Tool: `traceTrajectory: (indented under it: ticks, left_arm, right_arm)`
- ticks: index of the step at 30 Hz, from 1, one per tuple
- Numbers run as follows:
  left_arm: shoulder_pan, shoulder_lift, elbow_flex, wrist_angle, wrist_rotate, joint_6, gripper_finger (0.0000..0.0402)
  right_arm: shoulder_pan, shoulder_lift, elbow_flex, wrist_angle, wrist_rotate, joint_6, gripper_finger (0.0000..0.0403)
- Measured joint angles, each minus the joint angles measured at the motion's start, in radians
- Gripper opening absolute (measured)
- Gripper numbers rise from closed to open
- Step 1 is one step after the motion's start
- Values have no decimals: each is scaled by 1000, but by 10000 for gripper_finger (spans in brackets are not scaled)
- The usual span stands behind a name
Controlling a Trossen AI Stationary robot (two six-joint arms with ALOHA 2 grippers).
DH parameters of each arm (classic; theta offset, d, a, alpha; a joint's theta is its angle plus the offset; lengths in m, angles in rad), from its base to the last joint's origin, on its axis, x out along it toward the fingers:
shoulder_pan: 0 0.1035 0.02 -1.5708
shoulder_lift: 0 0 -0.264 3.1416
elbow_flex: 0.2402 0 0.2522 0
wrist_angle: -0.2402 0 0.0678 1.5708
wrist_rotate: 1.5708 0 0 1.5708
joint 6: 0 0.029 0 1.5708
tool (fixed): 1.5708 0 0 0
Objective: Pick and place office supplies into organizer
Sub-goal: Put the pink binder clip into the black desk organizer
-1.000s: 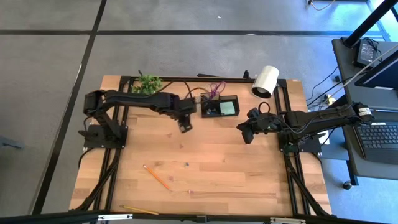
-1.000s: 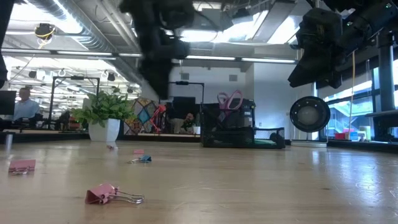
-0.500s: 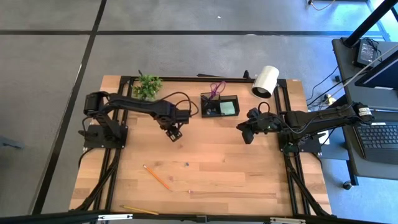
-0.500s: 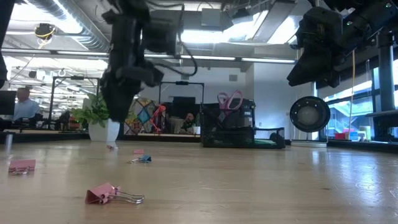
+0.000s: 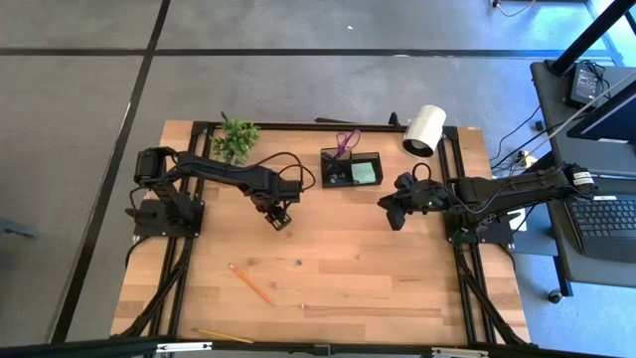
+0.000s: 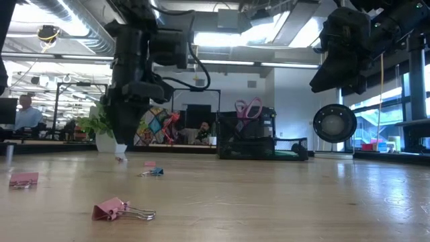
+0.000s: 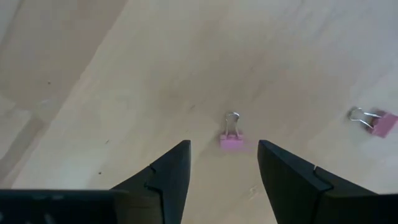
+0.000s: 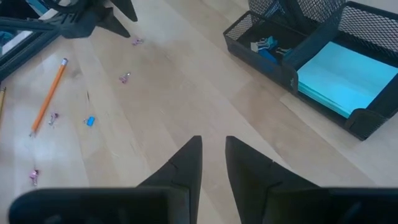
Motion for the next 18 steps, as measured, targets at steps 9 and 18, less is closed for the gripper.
traceTrajectory:
  ticks: [9,18]
  left_arm:
    - [-36,53,0,2,10,0,180]
    - [-45,131,5,7,16,-2,180]
  right_arm:
    - [0,0,0,2,0,-4,76]
    - [0,0,0,2,0,-4,76]
